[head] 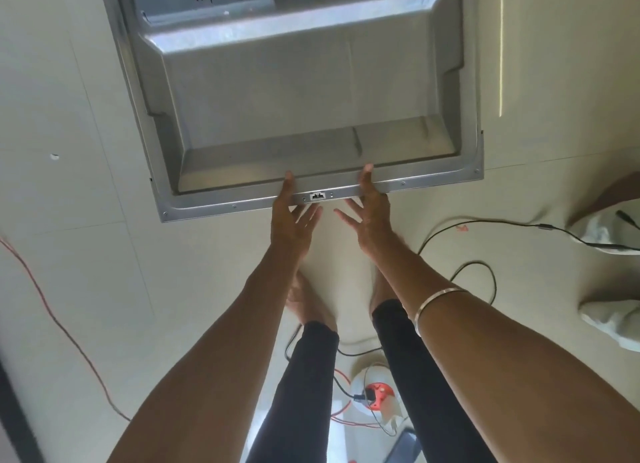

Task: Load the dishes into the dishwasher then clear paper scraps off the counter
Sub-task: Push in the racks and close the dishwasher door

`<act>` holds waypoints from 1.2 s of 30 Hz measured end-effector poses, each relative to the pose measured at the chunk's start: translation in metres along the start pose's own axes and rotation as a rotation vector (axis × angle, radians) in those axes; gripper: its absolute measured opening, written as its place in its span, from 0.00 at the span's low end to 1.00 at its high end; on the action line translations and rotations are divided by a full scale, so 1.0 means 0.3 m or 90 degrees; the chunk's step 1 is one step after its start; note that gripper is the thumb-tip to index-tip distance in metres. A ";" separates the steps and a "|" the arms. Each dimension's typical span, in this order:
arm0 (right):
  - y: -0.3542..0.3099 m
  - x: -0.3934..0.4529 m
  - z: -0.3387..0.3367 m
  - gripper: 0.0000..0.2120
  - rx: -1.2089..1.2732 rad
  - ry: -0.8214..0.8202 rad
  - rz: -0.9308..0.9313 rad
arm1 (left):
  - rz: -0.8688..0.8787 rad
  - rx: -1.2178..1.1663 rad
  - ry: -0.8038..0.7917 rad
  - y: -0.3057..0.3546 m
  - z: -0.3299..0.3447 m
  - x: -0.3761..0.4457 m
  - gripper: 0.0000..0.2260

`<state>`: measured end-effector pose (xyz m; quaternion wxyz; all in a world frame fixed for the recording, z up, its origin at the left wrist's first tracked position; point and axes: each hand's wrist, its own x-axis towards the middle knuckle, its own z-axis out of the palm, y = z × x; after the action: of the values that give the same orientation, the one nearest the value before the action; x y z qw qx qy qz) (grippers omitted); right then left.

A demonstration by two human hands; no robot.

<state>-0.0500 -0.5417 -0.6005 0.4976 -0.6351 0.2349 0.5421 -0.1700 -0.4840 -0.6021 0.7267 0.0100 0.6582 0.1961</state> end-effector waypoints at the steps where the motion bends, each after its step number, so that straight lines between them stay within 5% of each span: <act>1: 0.002 0.011 0.003 0.38 0.009 0.004 -0.003 | -0.012 -0.029 -0.001 0.004 0.003 0.012 0.24; 5: -0.002 0.025 -0.001 0.38 0.028 0.000 0.003 | -0.025 -0.138 -0.017 0.006 0.016 0.019 0.19; 13: -0.052 -0.020 0.024 0.14 0.074 0.035 0.031 | -0.007 -0.139 0.006 0.047 0.052 -0.047 0.15; 16: -0.098 -0.102 0.042 0.15 0.099 0.033 0.031 | -0.009 -0.097 0.014 0.062 0.060 -0.117 0.08; 22: -0.233 -0.344 0.098 0.16 0.110 0.049 0.060 | 0.019 -0.015 0.065 0.118 0.102 -0.331 0.14; 27: -0.325 -0.573 0.185 0.31 0.082 0.123 0.001 | 0.094 0.008 0.236 0.161 0.231 -0.542 0.33; 30: -0.381 -0.707 0.249 0.30 0.102 0.186 -0.095 | 0.168 0.026 0.340 0.236 0.327 -0.694 0.41; 36: -0.552 -0.921 0.354 0.19 0.120 0.238 -0.314 | 0.448 0.018 0.351 0.400 0.406 -0.918 0.28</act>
<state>-0.0429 -0.4490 -0.2743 0.6191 -0.7125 0.2100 0.2551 -0.1011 -0.4256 -0.2906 0.4127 0.1908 0.7867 0.4177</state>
